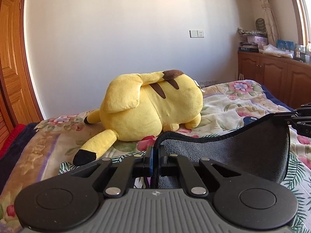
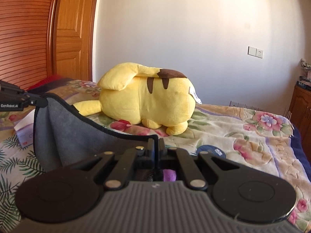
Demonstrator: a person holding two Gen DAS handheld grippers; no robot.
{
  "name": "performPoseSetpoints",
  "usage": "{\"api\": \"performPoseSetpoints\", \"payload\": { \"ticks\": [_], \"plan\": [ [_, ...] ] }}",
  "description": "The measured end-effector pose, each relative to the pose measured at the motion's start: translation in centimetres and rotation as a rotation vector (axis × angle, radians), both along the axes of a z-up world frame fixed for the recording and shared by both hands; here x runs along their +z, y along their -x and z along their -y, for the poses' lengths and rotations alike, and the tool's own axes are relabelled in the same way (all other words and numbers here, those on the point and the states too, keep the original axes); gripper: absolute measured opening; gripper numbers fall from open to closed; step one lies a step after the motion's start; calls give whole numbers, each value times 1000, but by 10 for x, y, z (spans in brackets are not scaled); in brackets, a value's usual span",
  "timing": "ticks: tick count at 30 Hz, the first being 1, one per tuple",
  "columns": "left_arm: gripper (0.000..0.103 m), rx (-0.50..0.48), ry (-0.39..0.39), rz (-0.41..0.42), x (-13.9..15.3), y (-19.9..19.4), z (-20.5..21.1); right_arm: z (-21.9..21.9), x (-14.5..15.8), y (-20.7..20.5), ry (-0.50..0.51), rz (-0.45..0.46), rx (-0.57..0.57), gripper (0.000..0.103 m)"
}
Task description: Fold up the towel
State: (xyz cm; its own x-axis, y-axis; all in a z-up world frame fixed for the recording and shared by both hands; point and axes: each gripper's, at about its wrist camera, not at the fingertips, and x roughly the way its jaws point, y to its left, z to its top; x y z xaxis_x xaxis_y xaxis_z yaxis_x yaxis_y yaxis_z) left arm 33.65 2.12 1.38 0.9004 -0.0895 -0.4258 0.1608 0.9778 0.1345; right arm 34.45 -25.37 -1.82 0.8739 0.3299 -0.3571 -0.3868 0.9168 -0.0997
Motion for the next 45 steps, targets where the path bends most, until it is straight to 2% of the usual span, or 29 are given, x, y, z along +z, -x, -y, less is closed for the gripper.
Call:
{"api": "performPoseSetpoints", "payload": {
  "ticks": [13, 20, 24, 33, 36, 37, 38, 40, 43, 45],
  "plan": [
    [0, 36, -2, -18, -21, -37, -2, -9, -15, -40, 68, 21, -66, 3],
    [0, 50, -11, -40, -45, -64, -4, -13, -40, -60, 107, 12, -78, 3],
    [0, 70, 9, -58, -65, -75, -6, -13, -58, -66, 100, -1, -104, 3],
    [0, 76, -37, -102, -98, -90, -1, -16, -85, -84, 116, -45, -112, 4],
    [0, 87, -60, -114, -103, -91, 1, -21, -93, -89, 155, -58, -106, 4],
    [0, 89, -61, -115, -102, -90, 2, -21, -94, -89, 160, -61, -104, 6],
    [0, 90, -63, -114, -102, -89, 2, -21, -93, -89, 164, -65, -104, 12],
    [12, 84, -56, -113, -98, -88, 2, -20, -91, -87, 164, -65, -104, 16],
    [18, 80, -48, -108, -92, -83, 5, -17, -86, -82, 157, -72, -103, 46],
    [21, 73, -49, -102, -86, -78, 9, -16, -79, -76, 136, -72, -95, 46]
  ]
}}
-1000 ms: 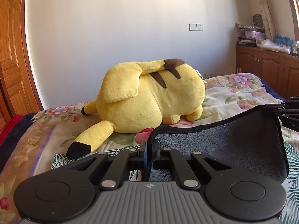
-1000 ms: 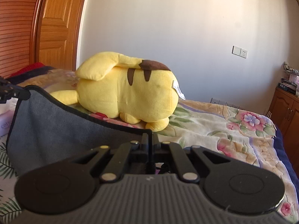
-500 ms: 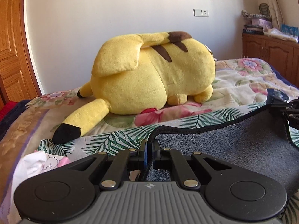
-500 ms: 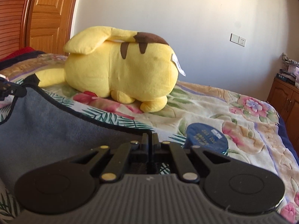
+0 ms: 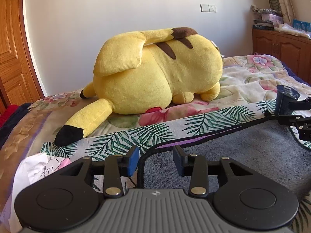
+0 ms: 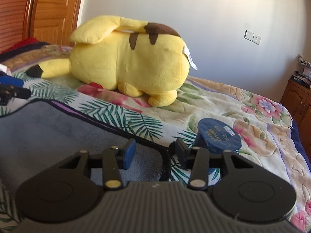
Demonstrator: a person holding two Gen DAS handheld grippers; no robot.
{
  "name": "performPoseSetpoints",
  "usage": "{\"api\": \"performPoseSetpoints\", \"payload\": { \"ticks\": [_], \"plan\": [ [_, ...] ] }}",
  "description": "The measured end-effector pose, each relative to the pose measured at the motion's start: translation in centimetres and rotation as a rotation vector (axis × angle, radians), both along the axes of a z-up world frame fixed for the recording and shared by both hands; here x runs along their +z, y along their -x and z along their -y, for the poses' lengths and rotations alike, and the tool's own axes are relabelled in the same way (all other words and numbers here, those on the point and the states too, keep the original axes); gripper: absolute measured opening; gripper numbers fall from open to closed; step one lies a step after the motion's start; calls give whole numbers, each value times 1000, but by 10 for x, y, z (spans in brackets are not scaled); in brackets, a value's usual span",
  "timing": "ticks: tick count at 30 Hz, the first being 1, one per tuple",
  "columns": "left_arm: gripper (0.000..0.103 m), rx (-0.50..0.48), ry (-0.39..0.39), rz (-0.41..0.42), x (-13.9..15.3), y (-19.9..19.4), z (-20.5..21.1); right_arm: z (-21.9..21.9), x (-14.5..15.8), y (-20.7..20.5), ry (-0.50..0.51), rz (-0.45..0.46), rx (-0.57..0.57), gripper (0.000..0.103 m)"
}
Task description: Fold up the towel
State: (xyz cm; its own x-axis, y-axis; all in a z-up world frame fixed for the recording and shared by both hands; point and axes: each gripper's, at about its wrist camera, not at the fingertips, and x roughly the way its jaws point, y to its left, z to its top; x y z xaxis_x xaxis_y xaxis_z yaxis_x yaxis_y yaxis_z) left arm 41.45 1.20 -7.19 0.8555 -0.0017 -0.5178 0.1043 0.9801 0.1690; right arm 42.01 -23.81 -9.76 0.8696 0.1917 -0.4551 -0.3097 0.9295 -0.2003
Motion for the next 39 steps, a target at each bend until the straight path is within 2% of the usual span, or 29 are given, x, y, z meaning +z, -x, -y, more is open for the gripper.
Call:
{"api": "performPoseSetpoints", "payload": {
  "ticks": [4, 13, 17, 20, 22, 24, 27, 31, 33, 35, 39],
  "plan": [
    [27, -13, 5, 2, 14, 12, 8, 2, 13, 15, -24, -13, 20, 46],
    [28, -32, 40, -14, 43, 54, 22, 10, 49, 82, -105, -42, 40, 46],
    [30, -39, 39, -9, 59, 75, 24, 14, 69, 108, -127, -28, 37, 46],
    [42, -39, 38, -2, 69, 91, 23, 17, 83, 123, -148, -20, 37, 47],
    [57, -31, 30, 2, 74, 100, 23, 18, 90, 131, -162, -15, 33, 48],
    [61, -26, 33, 8, 79, 109, 22, 19, 95, 138, -166, -9, 25, 49],
    [69, -33, 49, 13, 86, 122, 19, 20, 100, 145, -173, -13, 9, 54],
    [74, -42, 73, 27, 93, 140, 17, 22, 102, 154, -182, -12, -9, 64],
    [75, -44, 80, 29, 95, 147, 16, 22, 102, 160, -175, -2, -15, 71],
    [76, -48, 81, 32, 97, 153, 17, 23, 103, 164, -169, 14, -29, 86],
    [80, -56, 87, 40, 102, 167, 19, 25, 100, 170, -181, 9, -43, 99]
  ]
}}
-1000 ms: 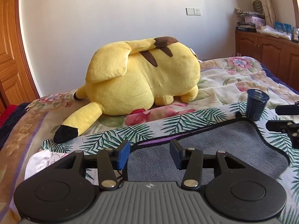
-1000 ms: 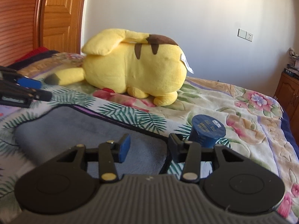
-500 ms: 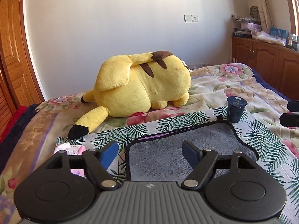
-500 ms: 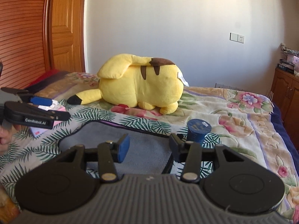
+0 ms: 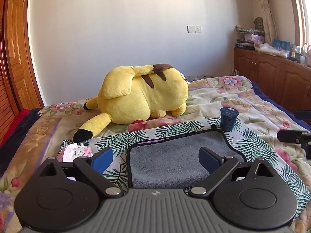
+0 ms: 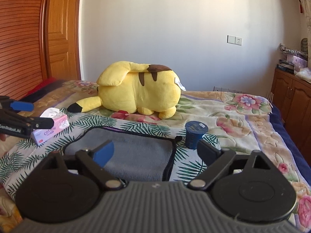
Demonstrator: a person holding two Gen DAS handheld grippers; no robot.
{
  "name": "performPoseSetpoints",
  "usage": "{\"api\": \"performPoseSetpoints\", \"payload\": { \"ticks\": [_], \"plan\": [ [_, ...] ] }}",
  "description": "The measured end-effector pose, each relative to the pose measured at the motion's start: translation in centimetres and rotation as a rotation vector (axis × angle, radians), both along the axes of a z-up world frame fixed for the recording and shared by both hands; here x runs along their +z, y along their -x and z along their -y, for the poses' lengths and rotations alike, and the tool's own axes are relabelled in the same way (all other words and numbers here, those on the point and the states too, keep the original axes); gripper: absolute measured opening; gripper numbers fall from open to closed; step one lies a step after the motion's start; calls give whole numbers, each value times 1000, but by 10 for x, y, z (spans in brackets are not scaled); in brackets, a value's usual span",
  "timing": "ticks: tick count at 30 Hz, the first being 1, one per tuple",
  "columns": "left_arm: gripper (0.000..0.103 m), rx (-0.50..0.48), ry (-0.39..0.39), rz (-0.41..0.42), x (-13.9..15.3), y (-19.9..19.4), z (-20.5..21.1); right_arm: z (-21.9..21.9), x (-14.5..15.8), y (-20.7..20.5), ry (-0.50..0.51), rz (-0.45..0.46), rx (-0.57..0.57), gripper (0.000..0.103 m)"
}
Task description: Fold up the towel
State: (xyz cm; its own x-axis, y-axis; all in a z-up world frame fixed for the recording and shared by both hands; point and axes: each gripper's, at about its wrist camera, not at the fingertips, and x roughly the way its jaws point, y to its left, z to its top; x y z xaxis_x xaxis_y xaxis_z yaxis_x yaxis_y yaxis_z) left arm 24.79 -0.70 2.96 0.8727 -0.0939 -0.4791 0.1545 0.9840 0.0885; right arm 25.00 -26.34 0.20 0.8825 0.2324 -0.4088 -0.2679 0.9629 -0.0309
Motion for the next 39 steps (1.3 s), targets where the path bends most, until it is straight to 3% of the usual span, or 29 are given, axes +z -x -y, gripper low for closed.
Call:
{"api": "performPoseSetpoints", "payload": {
  "ticks": [2, 8, 15, 26, 32, 39],
  "plan": [
    [81, -2, 3, -1, 3, 7, 1, 1, -2, 5, -4, 0, -1, 103],
    [87, -19, -6, 42, 24, 33, 7, 5, -7, 16, -9, -30, -13, 103],
    [87, -27, 14, 53, 40, 60, 9, 10, 1, 35, -12, -38, -38, 103],
    [87, -6, 33, 57, 63, 105, 2, 10, 35, 76, 1, -4, -42, 103],
    [87, 27, 83, 75, 84, 132, -10, 7, 56, 100, -21, 23, -25, 103],
    [87, 28, 65, 113, 101, 164, -12, 2, 75, 128, -34, 74, -6, 103]
  ]
}}
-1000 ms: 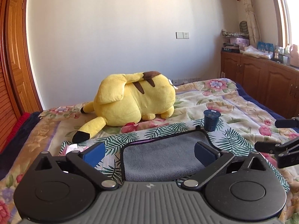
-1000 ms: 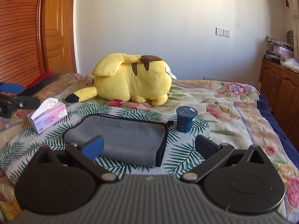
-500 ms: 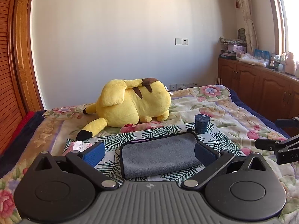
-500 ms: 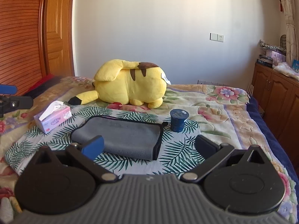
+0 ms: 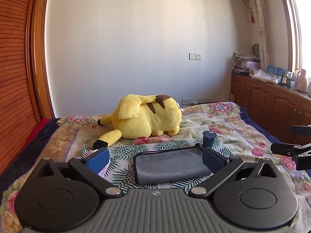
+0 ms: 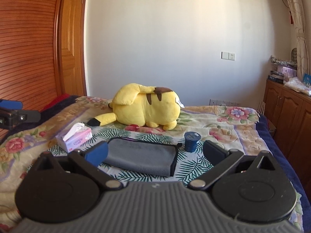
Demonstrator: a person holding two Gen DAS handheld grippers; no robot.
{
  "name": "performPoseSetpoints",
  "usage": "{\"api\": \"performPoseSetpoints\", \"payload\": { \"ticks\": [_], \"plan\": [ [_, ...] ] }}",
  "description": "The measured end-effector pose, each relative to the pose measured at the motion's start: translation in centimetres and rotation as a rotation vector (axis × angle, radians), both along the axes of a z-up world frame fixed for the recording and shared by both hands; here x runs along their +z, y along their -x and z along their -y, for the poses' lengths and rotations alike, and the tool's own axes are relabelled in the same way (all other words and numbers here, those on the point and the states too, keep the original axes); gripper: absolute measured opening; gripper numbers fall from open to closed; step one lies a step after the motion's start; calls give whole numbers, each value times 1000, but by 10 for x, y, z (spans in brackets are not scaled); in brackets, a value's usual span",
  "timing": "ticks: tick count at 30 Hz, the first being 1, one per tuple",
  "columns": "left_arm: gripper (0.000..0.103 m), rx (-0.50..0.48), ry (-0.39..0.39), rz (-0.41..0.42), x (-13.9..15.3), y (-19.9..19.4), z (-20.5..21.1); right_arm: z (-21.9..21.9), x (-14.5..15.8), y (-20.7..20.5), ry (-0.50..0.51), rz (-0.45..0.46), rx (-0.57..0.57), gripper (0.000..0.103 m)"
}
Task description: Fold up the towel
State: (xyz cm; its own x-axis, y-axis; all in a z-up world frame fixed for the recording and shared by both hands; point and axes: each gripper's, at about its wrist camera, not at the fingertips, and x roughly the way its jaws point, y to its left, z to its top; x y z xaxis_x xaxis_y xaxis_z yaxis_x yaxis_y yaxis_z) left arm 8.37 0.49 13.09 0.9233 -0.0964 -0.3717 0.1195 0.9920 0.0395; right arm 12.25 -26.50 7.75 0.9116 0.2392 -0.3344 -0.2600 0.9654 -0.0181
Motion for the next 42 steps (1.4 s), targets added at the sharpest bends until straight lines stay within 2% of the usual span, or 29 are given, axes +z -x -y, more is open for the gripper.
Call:
{"api": "performPoseSetpoints", "payload": {
  "ticks": [9, 14, 23, 42],
  "plan": [
    [87, -12, 5, 17, -1, 37, 5, -1, 4, 31, -21, 27, 6, 103],
    [87, -1, 28, 26, -13, 59, 5, -1, 1, 44, -28, 30, 4, 103],
    [87, 49, 16, 47, -40, 90, 14, -10, -17, 66, -25, 10, 19, 103],
    [87, 35, 0, 6, -84, 106, 19, -4, -57, 88, -41, -18, -25, 103]
  ]
}}
